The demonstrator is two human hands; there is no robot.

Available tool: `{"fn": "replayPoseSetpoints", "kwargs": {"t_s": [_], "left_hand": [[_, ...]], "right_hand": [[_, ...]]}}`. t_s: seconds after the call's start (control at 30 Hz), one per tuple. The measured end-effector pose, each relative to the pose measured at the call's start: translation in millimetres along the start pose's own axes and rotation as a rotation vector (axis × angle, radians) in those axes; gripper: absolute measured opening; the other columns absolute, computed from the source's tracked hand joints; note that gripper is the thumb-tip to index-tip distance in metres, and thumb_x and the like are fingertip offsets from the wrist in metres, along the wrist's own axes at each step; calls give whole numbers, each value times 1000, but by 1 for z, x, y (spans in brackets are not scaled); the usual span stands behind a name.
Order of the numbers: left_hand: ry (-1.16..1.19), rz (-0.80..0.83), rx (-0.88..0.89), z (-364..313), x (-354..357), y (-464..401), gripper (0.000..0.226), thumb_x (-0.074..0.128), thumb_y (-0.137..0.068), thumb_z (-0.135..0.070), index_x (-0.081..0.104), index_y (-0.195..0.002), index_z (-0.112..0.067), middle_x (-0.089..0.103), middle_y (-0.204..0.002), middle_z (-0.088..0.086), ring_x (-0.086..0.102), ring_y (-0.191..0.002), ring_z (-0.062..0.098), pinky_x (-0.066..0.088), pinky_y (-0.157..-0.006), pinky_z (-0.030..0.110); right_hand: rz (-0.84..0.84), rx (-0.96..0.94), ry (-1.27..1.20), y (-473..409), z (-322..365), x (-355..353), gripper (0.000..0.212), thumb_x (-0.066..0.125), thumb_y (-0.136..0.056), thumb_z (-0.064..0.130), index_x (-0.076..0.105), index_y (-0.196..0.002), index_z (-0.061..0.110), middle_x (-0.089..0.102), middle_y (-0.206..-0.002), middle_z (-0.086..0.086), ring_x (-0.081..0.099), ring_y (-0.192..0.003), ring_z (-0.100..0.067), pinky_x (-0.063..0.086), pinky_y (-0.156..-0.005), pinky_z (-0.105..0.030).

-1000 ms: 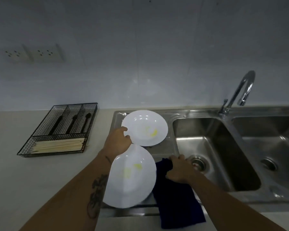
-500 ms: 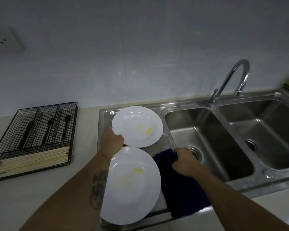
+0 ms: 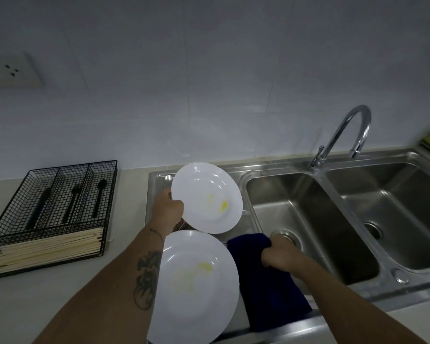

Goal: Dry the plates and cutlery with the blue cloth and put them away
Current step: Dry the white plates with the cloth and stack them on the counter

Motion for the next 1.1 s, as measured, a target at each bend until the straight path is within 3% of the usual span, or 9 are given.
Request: {"fn": "replayPoseSetpoints", "kwargs": {"t_s": [0.1,0.17,0.3,0.37,0.47,0.63,0.77,0.93,1.1], "left_hand": [[54,1,62,-12,-3,9,36,46,-83,9,54,-103,-20,57,-87,-5,57,-88,25,52,-75,37],[106,17,82,-20,-2,16,40,44,-85,10,52,-108,-21,57,-91,-4,58,-88,23,53,-73,36],[109,101,121,-37,7,34,52,45,-86,9,50,-119,-31,61,-101,-6,58,-88,10,52,-66,28],[107,160,146,-42,15,42,61,44,-84,9,52,-129,-33,64,-113,-2,61,-97,15,57,-71,33],[125,196,178,-53,23,54,70,37,-86,13,50,-135,-36,65,-114,-4,61,-100,16,56,-57,25],[22,243,311,-74,37,74,64,39,-94,3,41,-140,-41,59,-122,-9,58,-108,18,56,-87,36],[-2,196,282,-76,37,80,67,39,-95,3,37,-147,-39,52,-125,-9,54,-115,21,52,-98,42],[84,202,212,-76,34,84,62,40,-92,12,52,-129,-37,63,-116,-2,59,-105,21,58,-88,45],[-13,206,222,-72,34,88,75,37,-88,10,45,-139,-44,62,-120,-5,60,-103,18,57,-91,47]], "right_hand": [[-48,-73,-80,12,14,-24,8,53,-73,-4,59,-73,1,63,-71,-14,63,-65,-25,46,-57,-26],[-109,-138,-123,20,27,-44,18,51,-78,-7,63,-91,-4,68,-79,-17,66,-71,-29,50,-61,-32],[-360,-297,-184,44,66,-89,27,53,-87,-3,55,-110,12,67,-93,-14,66,-79,-25,54,-65,-35],[-475,-369,-184,56,86,-101,35,53,-89,0,51,-119,17,65,-97,-9,66,-82,-24,57,-68,-38],[-565,-430,-55,69,112,-98,53,55,-90,1,40,-139,17,63,-104,-11,65,-88,-29,58,-75,-45],[-542,-443,70,78,128,-59,54,58,-92,11,37,-140,19,60,-107,-4,61,-100,-26,52,-87,-41],[-306,-561,159,81,124,-19,70,70,-87,24,34,-147,23,58,-132,0,57,-118,-22,46,-105,-38],[-339,-615,776,84,104,-11,66,42,-99,47,21,-158,30,22,-166,3,26,-147,-22,19,-118,-45],[-238,-467,756,77,83,-23,65,29,-102,41,8,-161,23,5,-169,-3,12,-151,-26,13,-121,-47]]}}
Point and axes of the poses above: each hand's wrist, its own y-axis away from the middle knuckle, its own x-axis out of the palm, z = x × y, the point moved 8 cm from there along -y, towards the middle knuckle
